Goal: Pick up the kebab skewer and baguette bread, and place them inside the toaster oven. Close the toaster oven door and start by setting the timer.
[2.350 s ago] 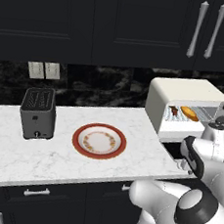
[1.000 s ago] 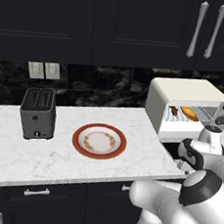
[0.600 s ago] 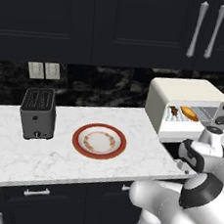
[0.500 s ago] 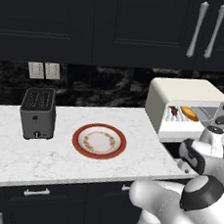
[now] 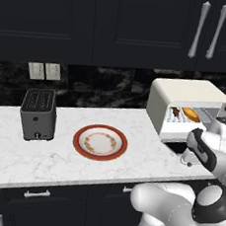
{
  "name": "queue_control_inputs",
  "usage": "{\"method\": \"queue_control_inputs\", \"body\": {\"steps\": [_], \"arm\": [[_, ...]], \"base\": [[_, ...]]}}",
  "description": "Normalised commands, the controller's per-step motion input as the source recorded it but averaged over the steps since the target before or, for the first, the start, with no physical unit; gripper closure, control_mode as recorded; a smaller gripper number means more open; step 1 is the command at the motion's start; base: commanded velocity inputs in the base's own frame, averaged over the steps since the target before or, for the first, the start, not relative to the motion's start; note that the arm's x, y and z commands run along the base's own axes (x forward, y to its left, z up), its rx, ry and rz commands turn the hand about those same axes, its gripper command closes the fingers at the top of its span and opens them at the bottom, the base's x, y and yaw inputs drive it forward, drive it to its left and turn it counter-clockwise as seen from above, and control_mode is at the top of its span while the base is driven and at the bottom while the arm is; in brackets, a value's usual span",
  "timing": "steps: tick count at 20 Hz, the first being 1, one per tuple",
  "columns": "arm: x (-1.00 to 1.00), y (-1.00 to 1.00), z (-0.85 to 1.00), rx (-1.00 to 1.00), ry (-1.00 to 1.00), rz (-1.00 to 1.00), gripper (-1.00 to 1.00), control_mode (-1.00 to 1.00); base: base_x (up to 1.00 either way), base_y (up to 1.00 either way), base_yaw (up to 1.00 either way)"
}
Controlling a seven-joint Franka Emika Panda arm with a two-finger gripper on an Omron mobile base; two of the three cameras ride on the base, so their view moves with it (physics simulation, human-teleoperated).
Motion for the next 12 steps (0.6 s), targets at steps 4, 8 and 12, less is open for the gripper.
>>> {"method": "queue_control_inputs", "body": {"steps": [4, 8, 12], "arm": [[0.67, 0.01, 0.59, 0.00, -0.15, -0.10, -1.00, -1.00], [0.65, 0.13, 0.42, 0.00, -0.15, -0.11, -1.00, -1.00], [0.58, 0.15, 0.22, 0.00, -0.15, -0.11, -1.00, -1.00]], "base": [[0.00, 0.00, 0.00], [0.00, 0.00, 0.00], [0.00, 0.00, 0.00]]}}
